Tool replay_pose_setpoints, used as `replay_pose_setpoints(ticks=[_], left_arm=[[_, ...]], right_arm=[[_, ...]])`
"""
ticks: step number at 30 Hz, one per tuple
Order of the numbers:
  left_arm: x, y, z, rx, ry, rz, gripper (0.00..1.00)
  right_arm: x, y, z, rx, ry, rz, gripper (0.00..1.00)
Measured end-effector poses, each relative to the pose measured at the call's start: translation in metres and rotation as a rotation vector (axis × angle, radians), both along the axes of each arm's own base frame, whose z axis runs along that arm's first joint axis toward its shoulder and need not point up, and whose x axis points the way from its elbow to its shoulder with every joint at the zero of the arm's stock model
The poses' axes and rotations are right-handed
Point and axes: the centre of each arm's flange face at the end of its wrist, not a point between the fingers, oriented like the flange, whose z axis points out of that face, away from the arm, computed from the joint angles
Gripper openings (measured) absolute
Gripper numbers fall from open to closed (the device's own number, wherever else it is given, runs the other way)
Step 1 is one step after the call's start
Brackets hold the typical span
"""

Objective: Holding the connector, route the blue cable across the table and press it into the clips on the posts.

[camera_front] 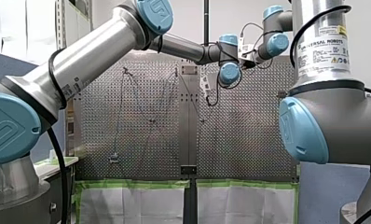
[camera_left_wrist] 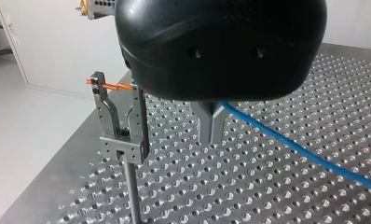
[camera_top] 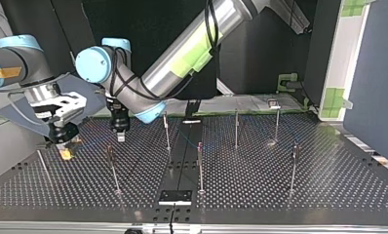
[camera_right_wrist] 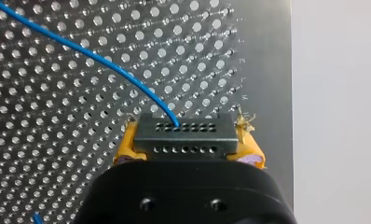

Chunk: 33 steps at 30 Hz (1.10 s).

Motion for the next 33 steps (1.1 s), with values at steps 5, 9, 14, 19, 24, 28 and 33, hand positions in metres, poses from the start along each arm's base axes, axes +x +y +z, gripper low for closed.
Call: replay_pose_setpoints(ticks=[5, 9, 14, 19, 24, 28, 33], left_arm=[[0.001, 0.006, 0.005, -0.019, 0.003, 0.031, 0.00], [0.004, 0.012, 0.010, -0.033, 0.002, 0.053, 0.00], [0.011, 0.018, 0.012, -0.044, -0.004, 0.064, 0.00], [0.022, 0.021, 0.015, -0.052, -0.029, 0.058, 0.00], [0.037, 0.026, 0.018, -0.061, -0.063, 0.063, 0.00], [0.056, 0.038, 0.020, -0.056, -0.082, 0.064, 0.00], [0.068, 0.046, 0.020, -0.052, -0.091, 0.060, 0.00]], right_arm=[[0.005, 0.004, 0.000, 0.003, 0.004, 0.011, 0.00], [0.009, 0.007, -0.002, 0.005, 0.007, 0.019, 0.00], [0.011, 0.007, -0.005, 0.009, 0.008, 0.022, 0.00], [0.011, 0.004, -0.011, 0.017, 0.010, 0.026, 0.00], [0.010, -0.001, -0.016, 0.018, 0.009, 0.027, 0.00], [0.011, -0.003, -0.017, 0.009, 0.002, 0.044, 0.00], [0.009, -0.007, -0.018, 0.003, -0.003, 0.055, 0.00]])
